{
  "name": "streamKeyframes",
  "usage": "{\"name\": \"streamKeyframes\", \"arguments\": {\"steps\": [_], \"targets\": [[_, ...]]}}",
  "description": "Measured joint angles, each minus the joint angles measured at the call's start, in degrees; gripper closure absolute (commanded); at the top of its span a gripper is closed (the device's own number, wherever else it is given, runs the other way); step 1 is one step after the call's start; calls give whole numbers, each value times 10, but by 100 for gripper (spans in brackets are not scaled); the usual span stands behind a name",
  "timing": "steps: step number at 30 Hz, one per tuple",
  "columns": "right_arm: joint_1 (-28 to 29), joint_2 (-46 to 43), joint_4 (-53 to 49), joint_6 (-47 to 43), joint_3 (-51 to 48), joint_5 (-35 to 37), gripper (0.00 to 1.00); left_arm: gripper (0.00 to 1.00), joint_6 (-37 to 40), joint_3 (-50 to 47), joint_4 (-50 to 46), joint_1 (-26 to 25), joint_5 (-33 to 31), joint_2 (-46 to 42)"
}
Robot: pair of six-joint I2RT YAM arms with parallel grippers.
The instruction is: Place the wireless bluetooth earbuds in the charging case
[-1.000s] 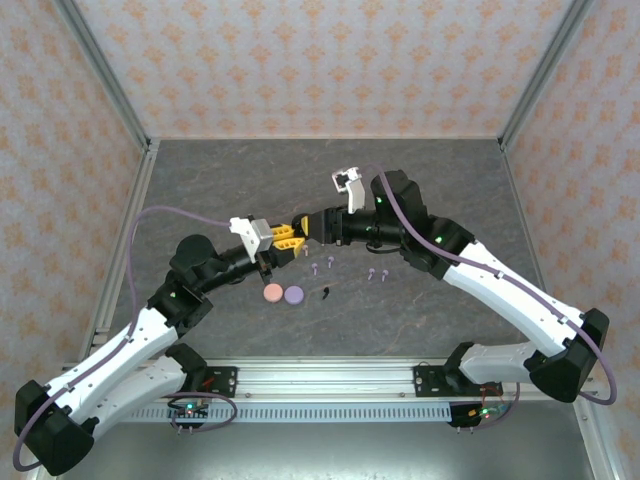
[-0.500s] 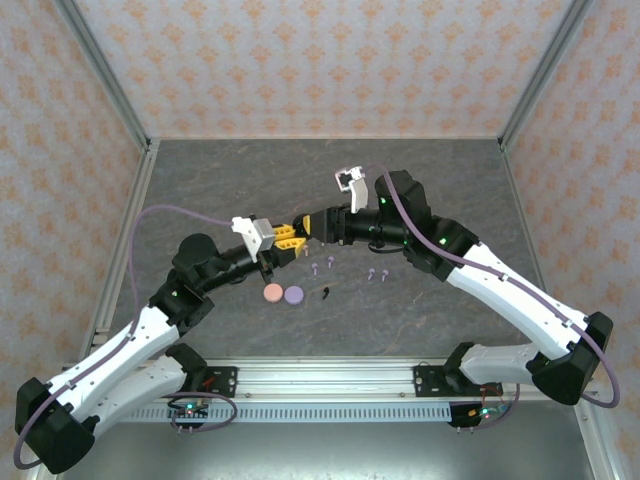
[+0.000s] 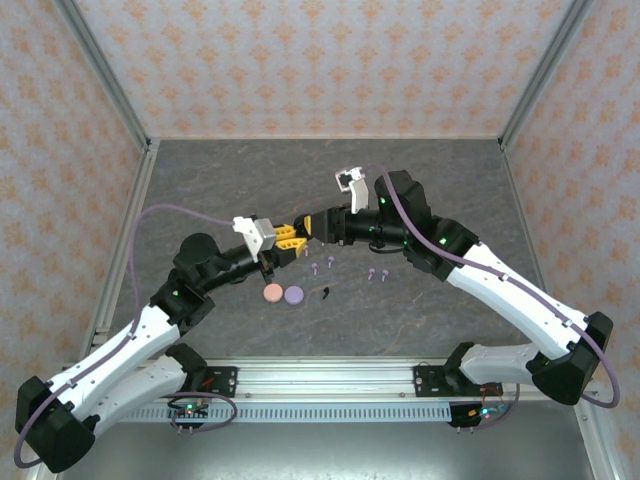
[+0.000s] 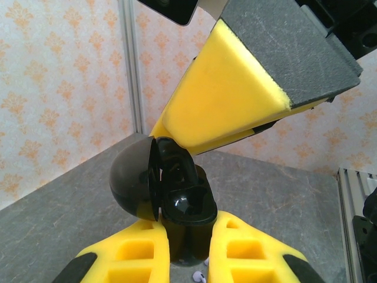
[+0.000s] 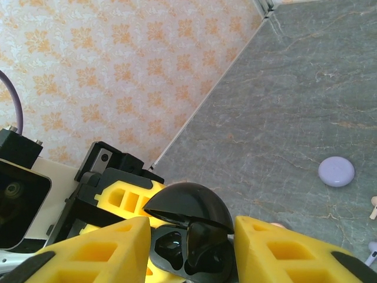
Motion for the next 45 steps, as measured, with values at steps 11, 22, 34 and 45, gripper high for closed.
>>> {"name": "streamKeyframes", "arguments": {"steps": [11, 22, 34, 45], "targets": [[-1, 0, -5, -5, 0, 4, 59, 100, 0, 1, 0, 0, -2, 5], [-1, 0, -8, -10, 0, 6, 58, 100, 0, 1, -8, 0, -15, 11], [-1, 0, -8, -12, 0, 6, 58, 100, 0, 1, -9, 0, -15, 12], [-1, 0, -31, -28, 0, 17, 58, 100, 0, 1, -9, 0, -14, 11]]}}
